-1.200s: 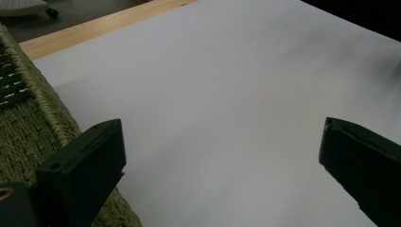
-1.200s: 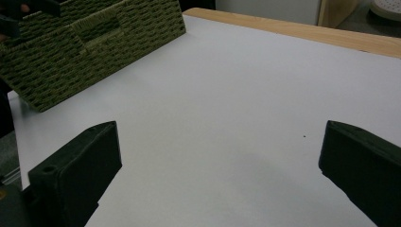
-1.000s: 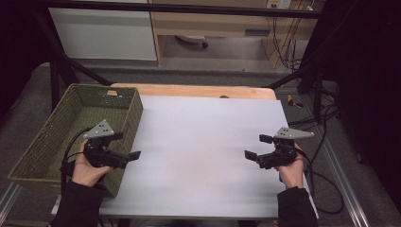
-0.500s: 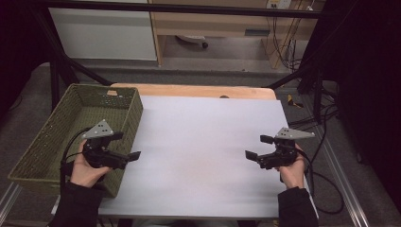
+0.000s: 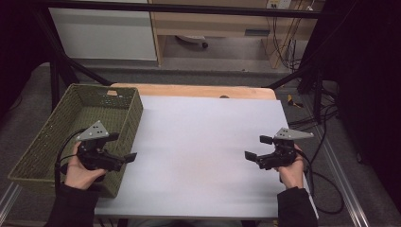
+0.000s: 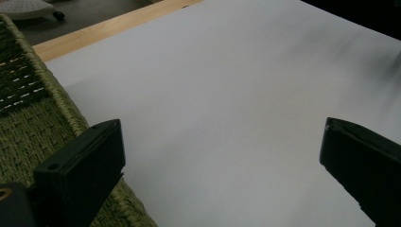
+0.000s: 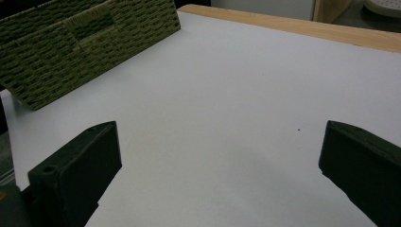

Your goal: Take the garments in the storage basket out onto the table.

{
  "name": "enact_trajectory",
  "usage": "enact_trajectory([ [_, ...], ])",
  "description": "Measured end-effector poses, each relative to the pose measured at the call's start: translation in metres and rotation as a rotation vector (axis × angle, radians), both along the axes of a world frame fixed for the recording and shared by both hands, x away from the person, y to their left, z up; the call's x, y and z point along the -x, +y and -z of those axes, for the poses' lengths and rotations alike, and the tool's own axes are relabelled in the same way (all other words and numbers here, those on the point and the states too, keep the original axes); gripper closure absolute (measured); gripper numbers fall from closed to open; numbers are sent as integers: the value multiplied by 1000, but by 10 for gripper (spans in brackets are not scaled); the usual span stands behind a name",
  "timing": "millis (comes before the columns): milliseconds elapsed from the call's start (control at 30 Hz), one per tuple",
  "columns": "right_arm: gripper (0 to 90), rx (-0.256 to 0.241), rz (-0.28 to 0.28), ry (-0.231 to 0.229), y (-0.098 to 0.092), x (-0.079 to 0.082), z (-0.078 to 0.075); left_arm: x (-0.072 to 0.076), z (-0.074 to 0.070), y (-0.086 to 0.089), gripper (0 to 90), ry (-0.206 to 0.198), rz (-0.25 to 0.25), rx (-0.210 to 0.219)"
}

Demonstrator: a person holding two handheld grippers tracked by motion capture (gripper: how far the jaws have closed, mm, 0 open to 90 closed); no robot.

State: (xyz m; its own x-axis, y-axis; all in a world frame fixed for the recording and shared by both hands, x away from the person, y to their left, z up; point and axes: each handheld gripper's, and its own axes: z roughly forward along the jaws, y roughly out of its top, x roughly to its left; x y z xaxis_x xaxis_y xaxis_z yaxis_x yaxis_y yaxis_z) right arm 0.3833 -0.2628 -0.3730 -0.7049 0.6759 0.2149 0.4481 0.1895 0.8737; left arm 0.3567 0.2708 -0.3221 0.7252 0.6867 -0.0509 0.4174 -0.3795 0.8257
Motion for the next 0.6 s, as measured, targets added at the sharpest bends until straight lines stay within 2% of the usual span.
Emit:
enact_trajectory([
  [600,7,15,2,6,0,-1,2,5,-3,16,7,12,-50,-20],
])
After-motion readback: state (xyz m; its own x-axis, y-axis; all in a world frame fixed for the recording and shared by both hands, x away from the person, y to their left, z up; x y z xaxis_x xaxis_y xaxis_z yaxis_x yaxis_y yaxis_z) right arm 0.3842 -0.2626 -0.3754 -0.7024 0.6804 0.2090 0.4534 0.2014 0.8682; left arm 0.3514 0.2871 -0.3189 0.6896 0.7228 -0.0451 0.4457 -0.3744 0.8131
